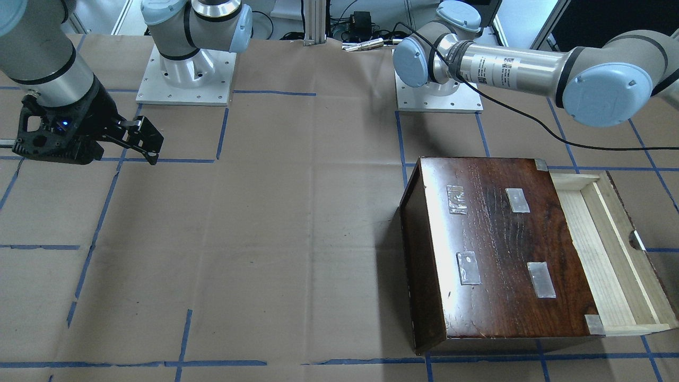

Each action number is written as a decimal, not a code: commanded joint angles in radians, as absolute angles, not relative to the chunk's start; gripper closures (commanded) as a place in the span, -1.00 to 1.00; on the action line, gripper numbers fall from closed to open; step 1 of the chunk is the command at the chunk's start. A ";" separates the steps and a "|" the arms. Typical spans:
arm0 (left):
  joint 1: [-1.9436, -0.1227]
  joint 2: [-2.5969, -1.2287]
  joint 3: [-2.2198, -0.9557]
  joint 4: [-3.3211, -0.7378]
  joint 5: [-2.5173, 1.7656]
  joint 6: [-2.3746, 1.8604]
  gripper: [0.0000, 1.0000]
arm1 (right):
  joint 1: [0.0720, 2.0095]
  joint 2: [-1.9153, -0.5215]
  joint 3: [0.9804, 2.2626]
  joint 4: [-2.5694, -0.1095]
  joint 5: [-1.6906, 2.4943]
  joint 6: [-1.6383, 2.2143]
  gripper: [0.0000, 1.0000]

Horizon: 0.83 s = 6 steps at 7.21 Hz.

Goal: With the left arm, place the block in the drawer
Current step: 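Release the handle and grasp the yellow cube with the left gripper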

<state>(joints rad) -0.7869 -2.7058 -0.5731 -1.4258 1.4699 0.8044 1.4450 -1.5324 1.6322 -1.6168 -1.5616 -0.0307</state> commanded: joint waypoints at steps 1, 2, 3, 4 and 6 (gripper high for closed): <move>-0.787 -2.703 -0.555 -1.437 1.479 0.804 0.20 | 1.445 -1.532 1.632 -1.617 -1.562 -0.031 -1.00; -0.787 -2.697 -0.548 -1.442 1.479 0.804 0.36 | 1.445 -1.532 1.632 -1.617 -1.562 -0.031 -1.00; -0.787 -2.675 -0.546 -1.477 1.477 0.805 0.37 | 1.445 -1.532 1.632 -1.617 -1.562 -0.031 -1.00; -0.787 -2.622 -0.554 -1.543 1.477 0.807 0.37 | 1.445 -1.532 1.632 -1.615 -1.560 -0.031 -1.00; -0.749 -2.505 -0.575 -1.737 1.473 0.827 0.37 | 1.445 -1.532 1.632 -1.617 -1.562 -0.031 -1.00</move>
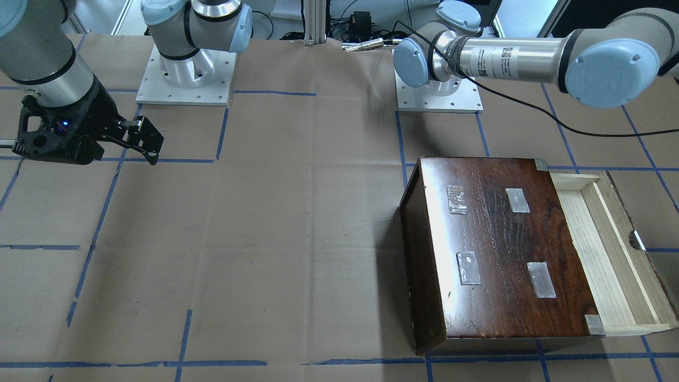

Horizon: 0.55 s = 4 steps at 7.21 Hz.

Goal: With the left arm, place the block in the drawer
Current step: 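Carry the yellow cube over the open drawer and release it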

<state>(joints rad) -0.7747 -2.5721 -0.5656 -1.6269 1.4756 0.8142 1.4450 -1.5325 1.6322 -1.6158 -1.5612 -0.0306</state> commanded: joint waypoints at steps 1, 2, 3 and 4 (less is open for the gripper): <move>-0.750 -2.459 -0.601 -1.756 1.476 0.822 0.38 | 1.445 -1.532 1.632 -1.617 -1.562 -0.031 -1.00; -0.750 -2.400 -0.688 -1.775 1.470 0.816 0.42 | 1.445 -1.532 1.632 -1.617 -1.562 -0.031 -1.00; -0.753 -2.307 -0.828 -1.751 1.468 0.812 0.41 | 1.445 -1.532 1.632 -1.617 -1.562 -0.031 -1.00; -0.755 -2.198 -0.976 -1.699 1.470 0.775 0.41 | 1.445 -1.532 1.631 -1.617 -1.562 -0.031 -1.00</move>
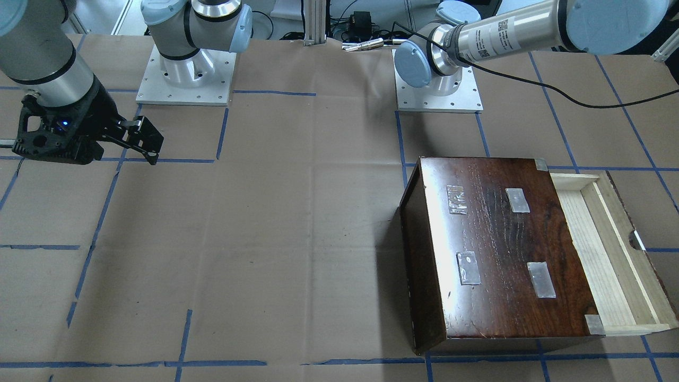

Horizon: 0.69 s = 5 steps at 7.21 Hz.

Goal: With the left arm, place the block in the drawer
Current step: 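Carry the yellow cube over the open drawer and release it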

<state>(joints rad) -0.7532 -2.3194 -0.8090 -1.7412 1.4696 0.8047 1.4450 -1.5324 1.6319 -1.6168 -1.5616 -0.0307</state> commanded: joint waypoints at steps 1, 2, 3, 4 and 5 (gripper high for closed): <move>-0.759 -2.109 -1.106 -1.645 1.470 0.741 0.41 | 1.445 -1.532 1.632 -1.617 -1.562 -0.031 -1.00; -0.762 -2.030 -1.224 -1.602 1.463 0.692 0.41 | 1.445 -1.532 1.632 -1.617 -1.562 -0.031 -1.00; -0.813 -1.970 -1.318 -1.526 1.465 0.657 0.41 | 1.445 -1.532 1.632 -1.617 -1.562 -0.031 -1.00; -0.895 -1.929 -1.383 -1.459 1.468 0.578 0.41 | 1.445 -1.532 1.632 -1.617 -1.560 -0.031 -1.00; -0.969 -1.893 -1.434 -1.407 1.471 0.511 0.41 | 1.445 -1.532 1.632 -1.617 -1.562 -0.031 -1.00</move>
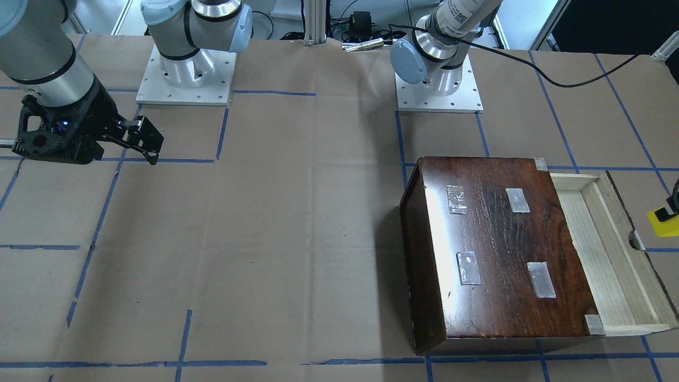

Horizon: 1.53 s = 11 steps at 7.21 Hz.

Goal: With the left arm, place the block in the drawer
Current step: 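Carry the yellow cube over the open drawer and release it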

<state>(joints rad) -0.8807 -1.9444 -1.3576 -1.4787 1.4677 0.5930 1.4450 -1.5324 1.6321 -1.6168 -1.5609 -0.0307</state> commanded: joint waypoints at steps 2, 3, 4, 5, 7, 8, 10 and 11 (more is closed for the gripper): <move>-1.018 -1.870 -1.483 -1.355 1.471 0.428 0.41 | 1.445 -1.532 1.632 -1.617 -1.562 -0.031 -1.00; -1.023 -1.873 -1.494 -1.344 1.471 0.420 0.41 | 1.445 -1.532 1.632 -1.617 -1.562 -0.031 -1.00; -1.044 -1.876 -1.506 -1.342 1.470 0.394 0.41 | 1.445 -1.532 1.632 -1.617 -1.562 -0.031 -1.00; -1.067 -1.884 -1.517 -1.318 1.473 0.385 0.41 | 1.445 -1.532 1.631 -1.617 -1.562 -0.031 -1.00; -1.072 -1.908 -1.525 -1.272 1.474 0.383 0.39 | 1.445 -1.532 1.632 -1.617 -1.562 -0.031 -1.00; -1.072 -1.925 -1.525 -1.270 1.474 0.385 0.38 | 1.445 -1.532 1.632 -1.615 -1.562 -0.031 -1.00; -1.072 -1.921 -1.516 -1.269 1.476 0.385 -0.97 | 1.445 -1.532 1.632 -1.617 -1.562 -0.031 -1.00; -1.072 -1.907 -1.503 -1.270 1.474 0.385 -0.98 | 1.445 -1.532 1.632 -1.617 -1.562 -0.031 -1.00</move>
<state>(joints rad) -1.0725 -1.9180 -1.5148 -1.2699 1.4748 0.3846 1.4450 -1.5324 1.6321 -1.6167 -1.5616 -0.0307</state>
